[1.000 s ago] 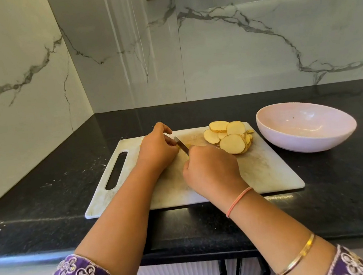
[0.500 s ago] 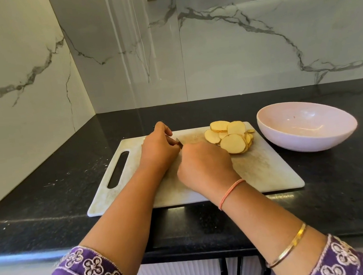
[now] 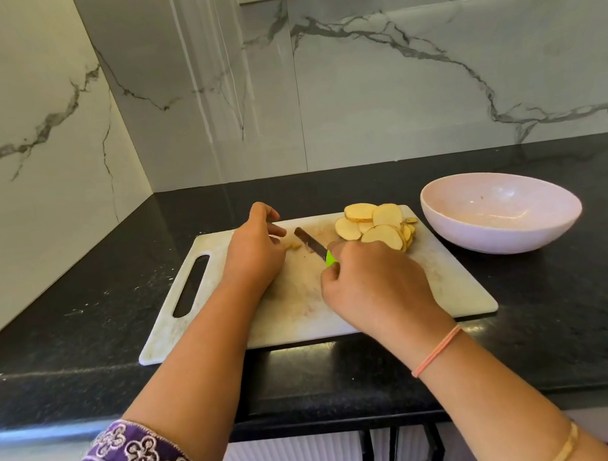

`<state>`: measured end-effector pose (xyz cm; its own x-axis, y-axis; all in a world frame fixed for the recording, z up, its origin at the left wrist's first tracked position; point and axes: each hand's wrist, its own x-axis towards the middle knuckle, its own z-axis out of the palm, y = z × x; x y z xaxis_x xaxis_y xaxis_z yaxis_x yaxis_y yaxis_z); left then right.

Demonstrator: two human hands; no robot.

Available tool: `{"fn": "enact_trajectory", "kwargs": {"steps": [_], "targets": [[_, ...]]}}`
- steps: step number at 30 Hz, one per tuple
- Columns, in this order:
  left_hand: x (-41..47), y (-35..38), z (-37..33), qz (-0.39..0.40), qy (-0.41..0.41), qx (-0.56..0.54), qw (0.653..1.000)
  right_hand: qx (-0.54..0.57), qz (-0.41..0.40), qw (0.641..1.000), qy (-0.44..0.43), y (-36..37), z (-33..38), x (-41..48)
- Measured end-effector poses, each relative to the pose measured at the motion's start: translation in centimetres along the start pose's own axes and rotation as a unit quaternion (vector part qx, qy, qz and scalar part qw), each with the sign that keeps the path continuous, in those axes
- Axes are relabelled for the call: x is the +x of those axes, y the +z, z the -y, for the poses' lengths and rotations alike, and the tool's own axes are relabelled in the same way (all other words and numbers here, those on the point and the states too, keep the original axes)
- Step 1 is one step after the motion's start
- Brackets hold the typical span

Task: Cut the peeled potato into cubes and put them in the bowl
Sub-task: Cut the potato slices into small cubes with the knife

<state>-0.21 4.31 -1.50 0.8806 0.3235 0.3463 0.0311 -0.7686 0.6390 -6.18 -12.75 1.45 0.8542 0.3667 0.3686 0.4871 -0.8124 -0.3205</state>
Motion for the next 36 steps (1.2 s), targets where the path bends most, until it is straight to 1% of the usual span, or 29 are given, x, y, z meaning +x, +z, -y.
{"fn": "enact_trajectory", "kwargs": {"steps": [4, 6, 9, 12, 15, 19, 21, 23, 26, 28, 30, 32, 33, 36], "targets": [[-0.3, 0.4, -0.7, 0.041, -0.001, 0.030, 0.999, 0.031, -0.045, 0.998, 0.012, 0.4, -0.9, 0.8], [-0.3, 0.4, -0.9, 0.045, 0.016, 0.063, 0.997, 0.043, -0.058, 0.997, 0.014, 0.6, -1.3, 1.1], [0.0, 0.4, -1.0, 0.039, 0.031, 0.115, 0.992, 0.083, -0.053, 0.995, 0.031, 1.3, -1.9, 1.3], [0.4, 0.5, -0.9, 0.016, 0.014, 0.137, 0.990, 0.127, -0.041, 0.990, 0.043, 2.1, -2.2, 1.3], [0.8, 0.0, -0.3, 0.003, -0.023, 0.164, 0.986, 0.152, -0.044, 0.986, 0.048, 2.5, -2.5, 1.3], [1.4, -0.9, 0.6, -0.012, -0.080, 0.171, 0.982, 0.180, -0.043, 0.981, 0.059, 2.8, -3.0, 1.4], [1.4, -1.0, 0.9, -0.027, -0.089, 0.170, 0.981, 0.196, -0.040, 0.978, 0.064, 2.8, -3.0, 1.4], [0.9, -0.7, 0.6, -0.046, -0.061, 0.166, 0.983, 0.206, -0.039, 0.975, 0.070, 2.9, -3.1, 1.4], [0.2, -0.2, -0.3, -0.046, 0.000, 0.175, 0.984, 0.209, -0.041, 0.974, 0.074, 2.8, -3.1, 1.3], [0.0, 0.3, -0.9, -0.034, 0.048, 0.193, 0.979, 0.208, -0.042, 0.974, 0.074, 2.7, -3.1, 1.2], [-0.1, 1.0, -1.2, 0.006, 0.087, 0.190, 0.978, 0.207, -0.043, 0.974, 0.077, 2.5, -3.0, 1.2], [-0.3, 1.6, -1.3, 0.058, 0.095, 0.180, 0.977, 0.204, -0.044, 0.975, 0.081, 2.6, -3.0, 1.3], [-0.3, 1.7, -1.2, 0.071, 0.095, 0.179, 0.977, 0.203, -0.044, 0.975, 0.083, 2.6, -3.0, 1.3], [-0.1, 1.8, -1.0, 0.051, 0.094, 0.167, 0.980, 0.197, -0.045, 0.976, 0.086, 2.6, -2.9, 1.2]]}}
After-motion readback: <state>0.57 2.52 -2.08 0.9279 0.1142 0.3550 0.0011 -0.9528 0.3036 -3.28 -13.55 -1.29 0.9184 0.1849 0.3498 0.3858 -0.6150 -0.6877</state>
